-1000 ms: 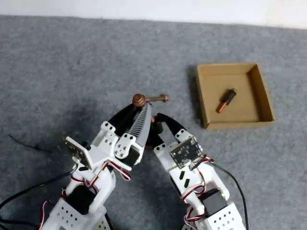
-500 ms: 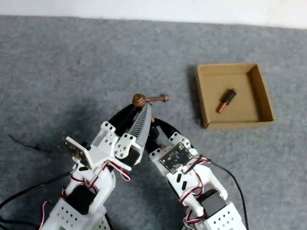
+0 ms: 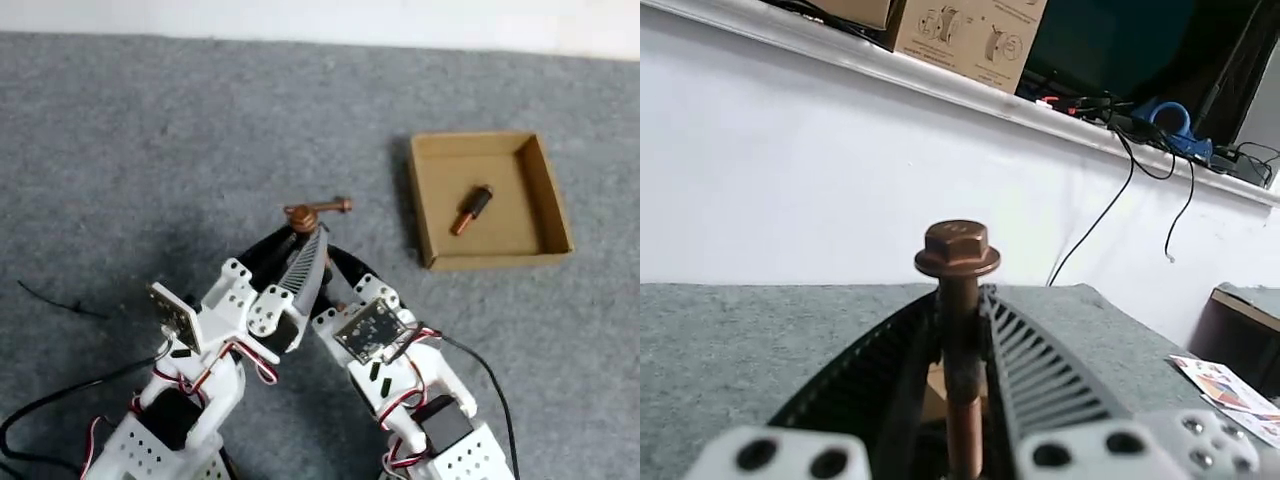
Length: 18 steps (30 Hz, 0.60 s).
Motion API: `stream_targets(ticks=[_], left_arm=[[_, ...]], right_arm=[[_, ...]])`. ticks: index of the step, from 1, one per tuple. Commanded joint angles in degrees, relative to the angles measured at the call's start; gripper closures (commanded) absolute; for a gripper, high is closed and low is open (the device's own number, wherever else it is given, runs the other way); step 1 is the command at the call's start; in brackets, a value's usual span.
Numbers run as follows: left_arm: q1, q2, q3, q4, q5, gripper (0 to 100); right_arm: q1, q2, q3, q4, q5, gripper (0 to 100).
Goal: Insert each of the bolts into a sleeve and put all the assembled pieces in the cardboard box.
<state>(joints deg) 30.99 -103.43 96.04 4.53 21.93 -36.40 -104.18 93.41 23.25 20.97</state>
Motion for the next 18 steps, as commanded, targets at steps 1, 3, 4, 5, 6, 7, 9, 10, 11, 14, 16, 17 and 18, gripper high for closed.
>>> stream_targets(ticks=[1,3,4,5,6,7,9,10,11,14,16,17,18], left_arm=[[-3.0,-0.8,1.0,-0.3,-0.4,99],[-4.4,-0.8,0.9,-0.4,-0.4,99],[-4.7,-0.8,0.9,-1.1,-0.4,99],[-4.8,-0.8,1.0,-1.8,-0.4,99],[-5.0,-0.8,1.1,-2.1,-0.4,99],[-5.1,-0.8,1.1,-2.3,-0.4,99],[-5.7,-0.8,1.0,-2.3,-0.4,99],[-6.0,-0.8,1.0,-2.3,-0.4,99],[-5.9,-0.8,0.9,-2.3,-0.4,99],[-3.6,-0.6,1.1,-2.0,-0.3,99],[-2.0,-0.4,1.1,-1.8,-0.4,99],[-1.6,-0.4,1.1,-1.0,-0.4,99],[-1.5,-0.4,1.1,-0.4,-0.4,99]], right_arm=[[-0.2,-1.2,-4.4,0.0,0.8,99.4],[-0.2,-1.2,-4.2,0.0,0.8,99.4],[-0.2,-1.2,-4.2,0.0,0.8,99.4],[-0.2,-1.2,-4.2,0.0,0.8,99.4],[-0.2,-1.2,-4.4,0.0,0.8,99.4],[-0.2,-1.2,-4.5,0.0,0.8,99.4],[-0.2,-1.2,-4.5,0.0,0.8,99.4],[-0.2,-1.2,-4.5,0.0,0.8,99.4],[-0.2,-1.2,-4.5,0.0,0.8,99.4],[-0.2,-1.2,-4.4,0.0,0.8,99.4],[-0.2,-1.2,-4.5,0.0,0.8,99.4],[-0.2,-1.2,-4.5,0.0,0.8,99.4],[-0.2,-1.2,-4.5,0.0,0.8,99.4]])
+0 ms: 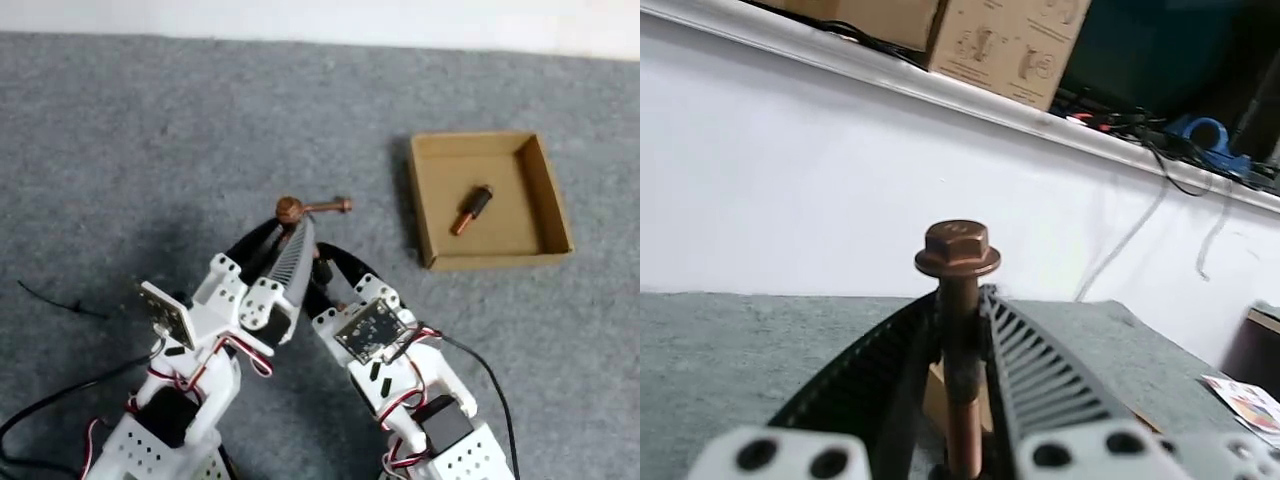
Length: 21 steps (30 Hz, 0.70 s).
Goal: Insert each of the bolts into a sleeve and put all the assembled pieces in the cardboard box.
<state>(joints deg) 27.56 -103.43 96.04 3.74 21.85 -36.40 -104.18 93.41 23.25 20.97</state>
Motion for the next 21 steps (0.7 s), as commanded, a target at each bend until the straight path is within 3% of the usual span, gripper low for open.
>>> stream_targets(ticks=[1,21], left_arm=[[2.0,-0.4,1.1,0.8,-0.3,99],[2.0,-0.4,1.1,2.4,-0.3,99]], right_arm=[[-0.2,-1.2,-4.5,0.0,0.8,99.4],[2.0,-1.2,-8.8,-0.1,0.7,99.4]])
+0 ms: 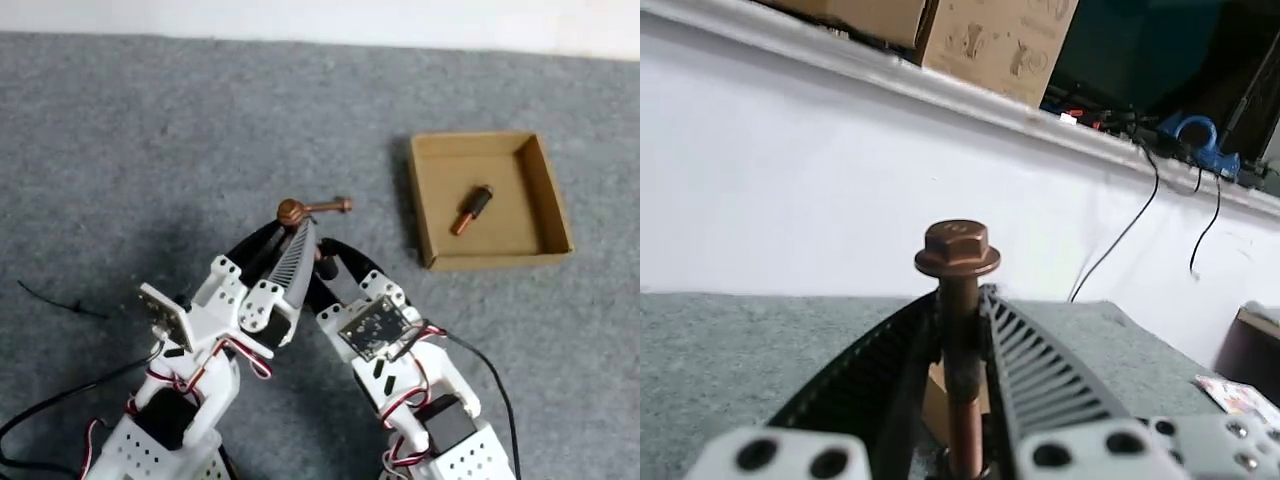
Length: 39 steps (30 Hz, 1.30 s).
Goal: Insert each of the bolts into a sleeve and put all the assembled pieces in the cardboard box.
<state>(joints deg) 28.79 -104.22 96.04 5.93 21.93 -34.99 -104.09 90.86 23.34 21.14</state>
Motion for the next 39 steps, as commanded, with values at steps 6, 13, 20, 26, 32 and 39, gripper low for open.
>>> stream_targets(ticks=[6,13,20,26,32,39], left_arm=[[0.8,0.4,1.1,0.2,-0.4,99],[2.8,0.4,1.1,0.4,-0.4,99],[6.9,0.0,1.1,4.2,-0.4,99],[4.8,0.2,1.1,4.3,-0.4,99],[3.0,0.0,1.1,4.3,-0.7,99],[-1.6,0.3,1.1,0.7,-0.4,99]], right_arm=[[0.5,-1.3,-6.3,-0.2,-4.2,99.4],[0.0,-1.3,-5.9,-0.2,-4.3,99.4],[-1.7,-1.3,-5.8,-0.2,-4.2,99.4],[-1.7,-1.2,-3.6,-0.1,-4.2,99.4],[-1.7,-1.3,-3.3,-0.1,-4.2,99.4],[-1.7,-1.3,-2.8,0.0,-4.2,99.4]])
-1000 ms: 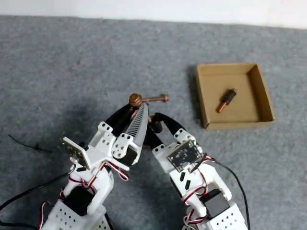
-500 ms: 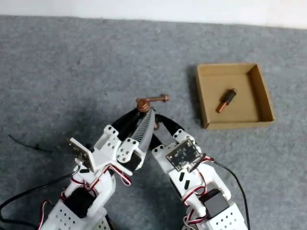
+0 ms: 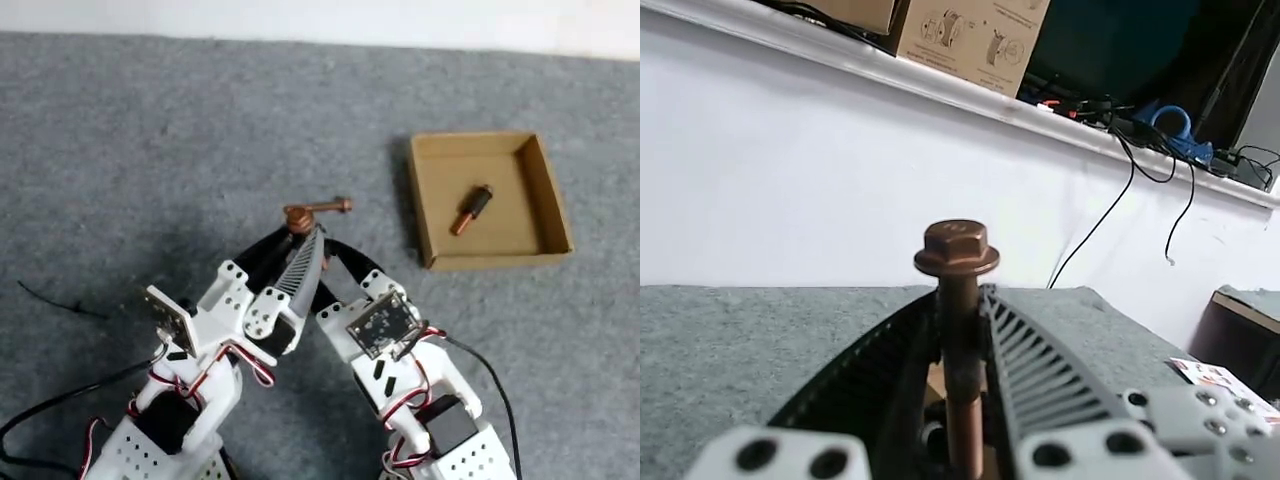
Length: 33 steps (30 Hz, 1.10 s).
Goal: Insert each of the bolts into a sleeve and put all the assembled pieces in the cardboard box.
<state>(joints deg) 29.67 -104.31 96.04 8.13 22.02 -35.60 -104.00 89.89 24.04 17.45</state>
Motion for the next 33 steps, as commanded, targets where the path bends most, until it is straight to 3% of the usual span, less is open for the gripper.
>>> stream_targets(ticks=[1,22,29,33], left_arm=[[-2.8,0.3,1.1,-1.5,-0.5,99],[-3.8,0.5,1.1,-1.2,-1.0,99],[-3.0,0.5,1.1,-0.8,-7.3,99],[1.5,0.5,1.1,3.9,-10.6,99]], right_arm=[[-1.1,-1.4,-1.8,-0.7,-0.5,99.4],[-0.8,-1.4,-1.7,-0.5,-0.5,99.4],[-0.7,-1.4,-1.7,-0.5,-0.5,99.4],[-0.7,-1.4,-1.8,-0.5,-0.5,99.4]])
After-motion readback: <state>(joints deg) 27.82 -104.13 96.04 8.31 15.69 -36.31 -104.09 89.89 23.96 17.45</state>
